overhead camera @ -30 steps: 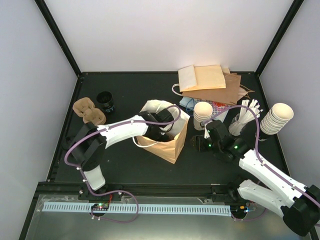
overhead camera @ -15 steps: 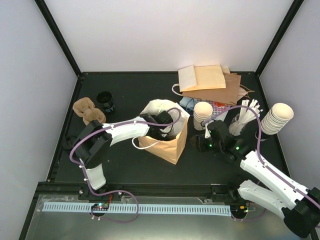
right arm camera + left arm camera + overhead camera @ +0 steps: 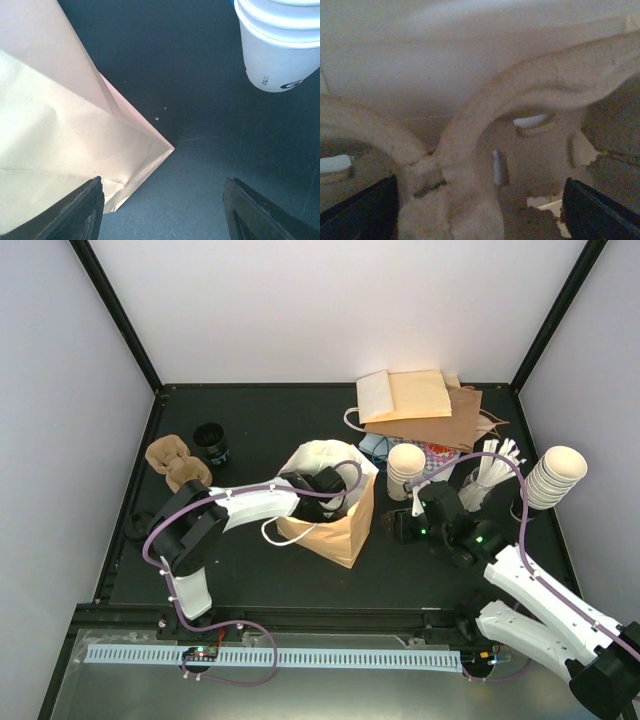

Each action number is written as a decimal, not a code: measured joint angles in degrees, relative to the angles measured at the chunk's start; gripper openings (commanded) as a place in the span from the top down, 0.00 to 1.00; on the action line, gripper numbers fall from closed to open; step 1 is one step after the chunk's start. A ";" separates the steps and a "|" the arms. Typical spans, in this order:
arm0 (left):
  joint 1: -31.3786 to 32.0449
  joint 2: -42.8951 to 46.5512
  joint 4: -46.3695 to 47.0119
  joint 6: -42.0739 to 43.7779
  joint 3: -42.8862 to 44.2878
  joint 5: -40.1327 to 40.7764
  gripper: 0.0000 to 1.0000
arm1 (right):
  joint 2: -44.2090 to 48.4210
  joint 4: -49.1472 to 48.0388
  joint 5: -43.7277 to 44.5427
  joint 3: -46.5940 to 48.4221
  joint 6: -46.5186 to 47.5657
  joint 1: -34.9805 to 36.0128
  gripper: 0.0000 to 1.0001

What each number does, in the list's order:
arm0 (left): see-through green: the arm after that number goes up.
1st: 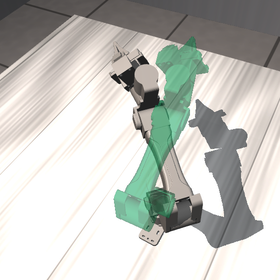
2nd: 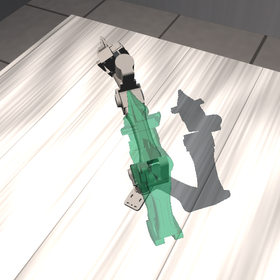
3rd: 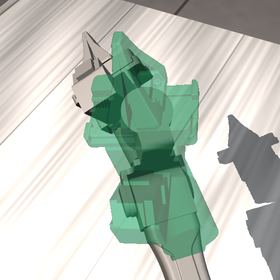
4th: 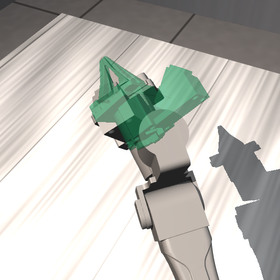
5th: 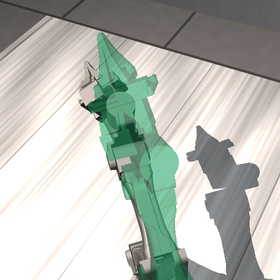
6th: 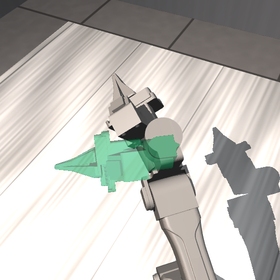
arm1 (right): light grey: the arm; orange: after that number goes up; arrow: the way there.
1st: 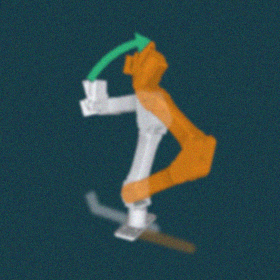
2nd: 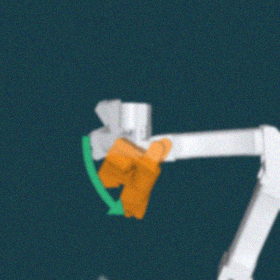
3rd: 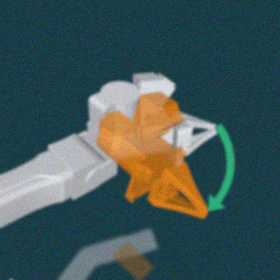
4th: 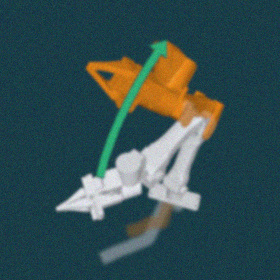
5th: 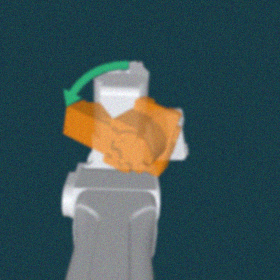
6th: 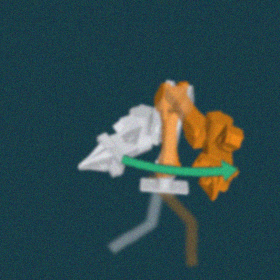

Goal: Pack the takeout coffee

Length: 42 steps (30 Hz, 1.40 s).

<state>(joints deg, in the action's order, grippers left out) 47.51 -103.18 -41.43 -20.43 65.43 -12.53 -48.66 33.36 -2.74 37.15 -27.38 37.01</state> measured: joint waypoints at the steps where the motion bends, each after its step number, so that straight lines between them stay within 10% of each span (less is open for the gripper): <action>1: 0.11 -0.17 0.33 -0.28 -0.28 0.42 0.01 | 0.11 0.02 0.00 0.00 0.02 0.00 0.32; 26: 1.38 7.67 -3.80 -2.78 1.20 5.09 0.02 | 1.14 0.04 -0.04 0.13 0.55 -0.04 0.31; 35: 1.38 6.23 -3.15 -3.02 0.24 5.03 0.34 | 1.01 0.02 -0.46 0.57 1.27 -0.04 0.31; 39: 1.38 5.60 -2.84 -3.37 -1.07 4.98 0.03 | 1.01 0.04 -0.46 0.66 1.44 -0.04 0.31; 42: 1.38 5.62 -2.43 -3.56 -1.09 4.92 0.01 | 1.01 0.04 -0.48 0.66 1.51 -0.04 0.31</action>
<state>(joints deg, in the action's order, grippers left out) 48.88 -97.56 -43.86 -23.99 64.34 -7.62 -47.66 33.41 -3.22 37.80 -25.87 36.97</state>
